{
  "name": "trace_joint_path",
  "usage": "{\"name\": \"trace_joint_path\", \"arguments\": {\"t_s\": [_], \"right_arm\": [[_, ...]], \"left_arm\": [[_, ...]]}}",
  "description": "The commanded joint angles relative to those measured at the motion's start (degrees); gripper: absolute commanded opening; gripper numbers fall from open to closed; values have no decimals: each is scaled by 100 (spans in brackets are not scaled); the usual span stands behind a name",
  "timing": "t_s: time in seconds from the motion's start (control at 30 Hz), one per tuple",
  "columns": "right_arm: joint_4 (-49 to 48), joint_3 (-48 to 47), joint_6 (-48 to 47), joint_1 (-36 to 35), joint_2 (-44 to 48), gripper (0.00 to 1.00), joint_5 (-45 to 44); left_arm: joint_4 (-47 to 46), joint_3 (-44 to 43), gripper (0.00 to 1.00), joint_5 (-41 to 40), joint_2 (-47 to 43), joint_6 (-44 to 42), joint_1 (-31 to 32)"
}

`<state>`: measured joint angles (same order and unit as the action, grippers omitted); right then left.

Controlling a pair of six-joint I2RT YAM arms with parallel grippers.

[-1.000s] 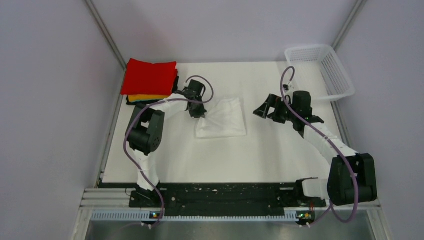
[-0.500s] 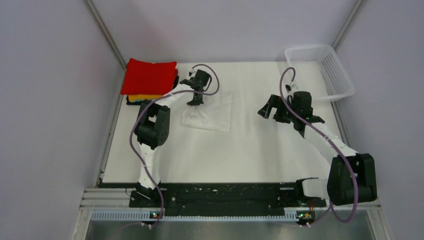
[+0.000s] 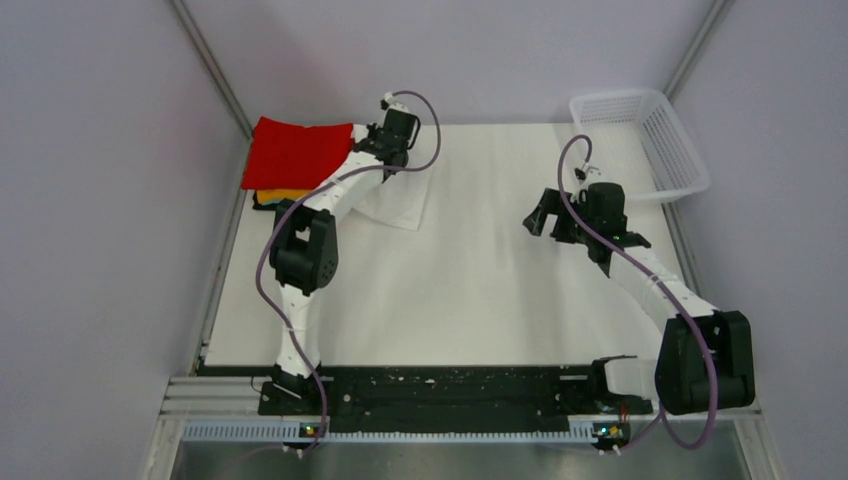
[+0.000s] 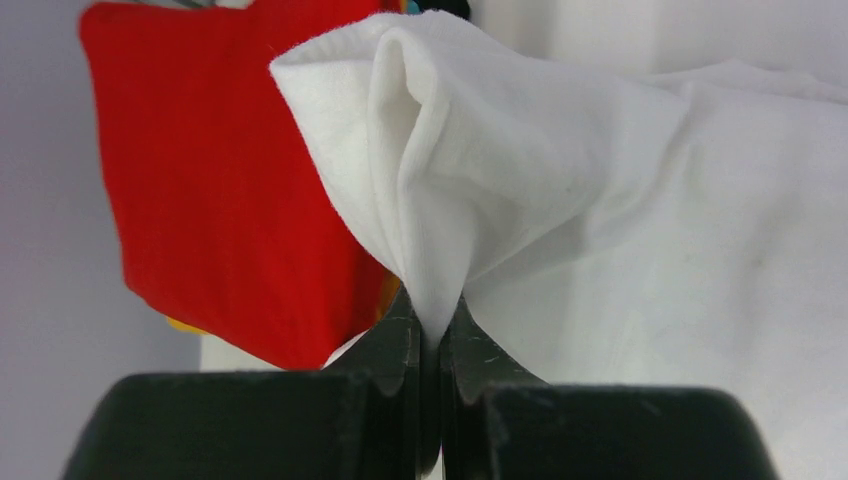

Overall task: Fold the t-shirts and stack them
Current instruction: Put the neatly folded tshirt into the corner of the board with the left arm

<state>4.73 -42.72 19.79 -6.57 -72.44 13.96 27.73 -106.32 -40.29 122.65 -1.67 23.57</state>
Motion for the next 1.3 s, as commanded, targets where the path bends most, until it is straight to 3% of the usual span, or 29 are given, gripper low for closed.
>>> {"name": "trace_joint_path", "arguments": {"t_s": [0.0,0.4,0.6,1.27], "right_arm": [[-175,53,-174,51,217,99,-209],[-59,71,-252,55,325,99,-518],[-34,71,-262,51,321,99,-577],[163,44,-312,52,106,99,-1120]], "left_arm": [[-625,-633,0,-556,-21,-845,-181],[-1152,-1091,0,-498,-411,-1768,-443],[-960,-1233,0,265,-792,-1576,-482],[-423,-1603,0,127,-1498,-1672,-628]]}}
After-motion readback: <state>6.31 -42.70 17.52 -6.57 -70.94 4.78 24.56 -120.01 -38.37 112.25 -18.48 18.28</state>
